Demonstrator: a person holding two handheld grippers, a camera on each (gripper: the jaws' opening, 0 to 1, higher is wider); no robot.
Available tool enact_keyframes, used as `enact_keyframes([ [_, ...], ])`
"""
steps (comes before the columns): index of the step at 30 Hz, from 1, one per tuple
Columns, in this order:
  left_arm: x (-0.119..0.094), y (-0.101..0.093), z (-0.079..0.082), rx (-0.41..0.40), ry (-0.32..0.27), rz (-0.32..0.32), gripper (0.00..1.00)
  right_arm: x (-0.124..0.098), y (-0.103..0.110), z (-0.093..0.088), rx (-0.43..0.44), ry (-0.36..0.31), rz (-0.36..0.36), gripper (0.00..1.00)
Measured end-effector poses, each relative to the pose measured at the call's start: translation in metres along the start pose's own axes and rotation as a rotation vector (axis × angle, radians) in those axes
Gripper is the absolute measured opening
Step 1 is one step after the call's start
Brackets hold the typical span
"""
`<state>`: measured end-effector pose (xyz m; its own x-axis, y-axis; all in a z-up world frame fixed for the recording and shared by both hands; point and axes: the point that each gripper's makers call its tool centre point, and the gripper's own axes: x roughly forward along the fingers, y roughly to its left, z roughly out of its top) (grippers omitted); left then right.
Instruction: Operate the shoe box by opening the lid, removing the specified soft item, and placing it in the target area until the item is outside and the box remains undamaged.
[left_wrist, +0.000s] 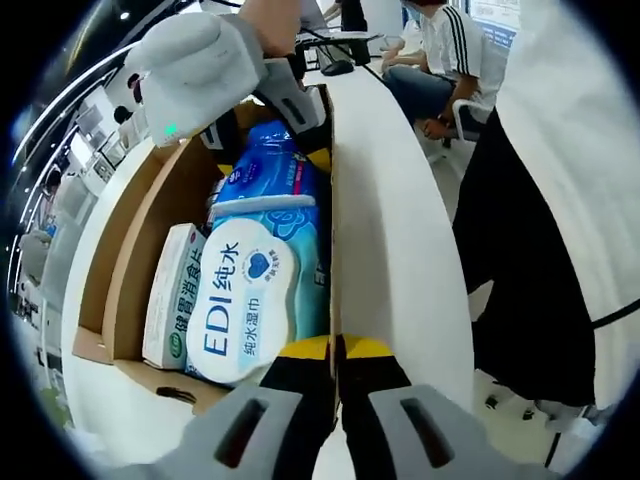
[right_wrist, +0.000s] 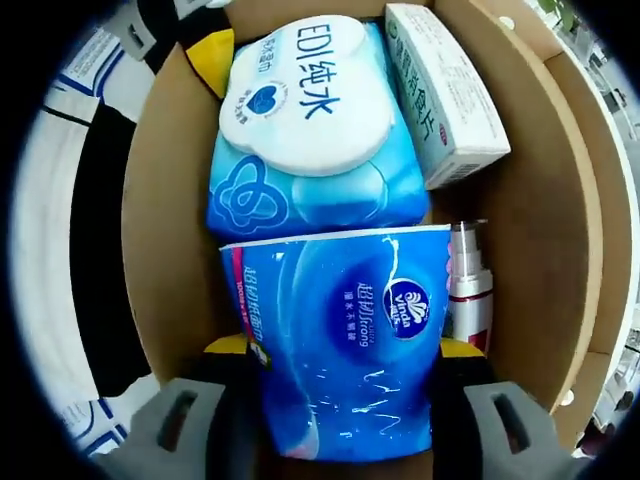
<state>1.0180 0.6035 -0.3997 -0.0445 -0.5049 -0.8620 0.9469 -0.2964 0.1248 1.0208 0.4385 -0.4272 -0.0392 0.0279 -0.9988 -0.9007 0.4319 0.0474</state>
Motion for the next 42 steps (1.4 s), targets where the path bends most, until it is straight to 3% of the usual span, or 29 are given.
enact_keyframes([
  [3,0.000,0.001,0.000,-0.023,0.008,-0.009,0.01,-0.005,0.001,0.000,-0.011,-0.042,-0.010,0.61],
  [9,0.000,0.000,0.000,-0.024,0.011,-0.004,0.01,-0.012,0.002,-0.001,0.003,-0.113,-0.014,0.59],
  [13,0.000,-0.001,0.001,-0.026,0.015,-0.004,0.01,-0.022,0.004,0.005,-0.004,-0.219,0.003,0.60],
  [14,0.000,-0.001,0.002,-0.028,0.017,-0.003,0.01,-0.029,0.006,-0.001,0.027,-0.219,0.024,0.60],
  [15,-0.001,-0.001,0.002,-0.033,0.018,-0.005,0.01,-0.028,0.007,0.008,-0.006,-0.269,0.035,0.60],
  [17,0.000,-0.002,0.001,-0.022,0.016,-0.008,0.01,-0.032,0.009,0.009,0.036,-0.319,0.053,0.60],
  [18,0.000,-0.002,0.001,-0.020,0.014,-0.010,0.01,-0.041,0.005,0.017,0.097,-0.380,0.039,0.60],
  [19,0.000,-0.002,0.001,-0.020,0.015,-0.010,0.01,-0.045,0.006,0.020,0.134,-0.396,0.047,0.60],
  [23,0.000,-0.002,0.001,-0.023,0.015,-0.012,0.01,-0.062,0.002,0.029,0.063,-0.370,0.024,0.60],
  [25,0.001,-0.001,0.000,-0.021,0.016,-0.012,0.01,-0.068,-0.003,0.025,0.022,-0.307,-0.007,0.61],
  [27,0.001,-0.001,-0.001,-0.021,0.015,-0.010,0.01,-0.072,-0.002,0.019,0.052,-0.230,0.000,0.61],
  [32,0.001,0.000,-0.001,-0.017,0.013,-0.008,0.01,-0.084,0.000,0.021,0.035,-0.234,-0.002,0.61],
  [37,0.001,0.000,-0.002,-0.015,0.011,0.000,0.01,-0.085,0.003,0.016,-0.038,-0.160,-0.026,0.61],
  [42,0.000,0.000,-0.001,-0.016,0.012,0.002,0.02,-0.095,0.004,0.014,-0.025,-0.159,-0.008,0.61],
])
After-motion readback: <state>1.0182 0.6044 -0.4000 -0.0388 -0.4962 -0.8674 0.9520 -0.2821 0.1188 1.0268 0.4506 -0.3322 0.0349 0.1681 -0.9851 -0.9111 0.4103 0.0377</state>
